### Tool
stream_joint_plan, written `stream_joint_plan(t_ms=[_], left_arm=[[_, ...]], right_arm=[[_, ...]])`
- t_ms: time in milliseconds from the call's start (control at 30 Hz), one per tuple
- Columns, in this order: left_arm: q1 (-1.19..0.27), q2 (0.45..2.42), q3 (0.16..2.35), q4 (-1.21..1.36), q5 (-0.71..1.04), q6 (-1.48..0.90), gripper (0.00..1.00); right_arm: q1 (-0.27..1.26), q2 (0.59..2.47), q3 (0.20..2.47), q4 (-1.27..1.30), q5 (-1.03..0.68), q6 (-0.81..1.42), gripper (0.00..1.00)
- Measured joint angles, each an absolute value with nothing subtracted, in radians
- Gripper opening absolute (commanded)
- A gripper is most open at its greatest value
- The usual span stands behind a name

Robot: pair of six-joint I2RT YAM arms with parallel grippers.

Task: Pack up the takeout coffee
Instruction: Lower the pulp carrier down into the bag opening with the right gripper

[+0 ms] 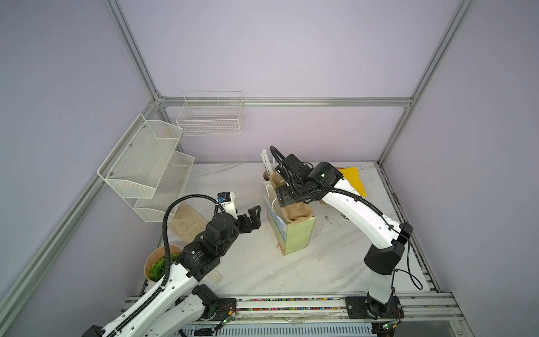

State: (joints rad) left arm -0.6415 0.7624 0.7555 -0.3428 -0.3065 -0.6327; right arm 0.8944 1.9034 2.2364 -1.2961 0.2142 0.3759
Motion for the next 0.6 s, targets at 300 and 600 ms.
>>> stream_joint_plan(t_ms=[300, 600], left_arm=[[-0.641, 0.783, 0.756, -0.339, -0.295, -0.63, 1.0], [-0.64, 0.785, 0.756, -0.323, -0.283, -0.63, 1.0]], right_arm=[[0.877, 1.934, 2.366, -1.299, 0.198, 0.392, 0.8], [0.877, 1.969, 2.42, -1.295, 0.203, 0.396, 0.8]])
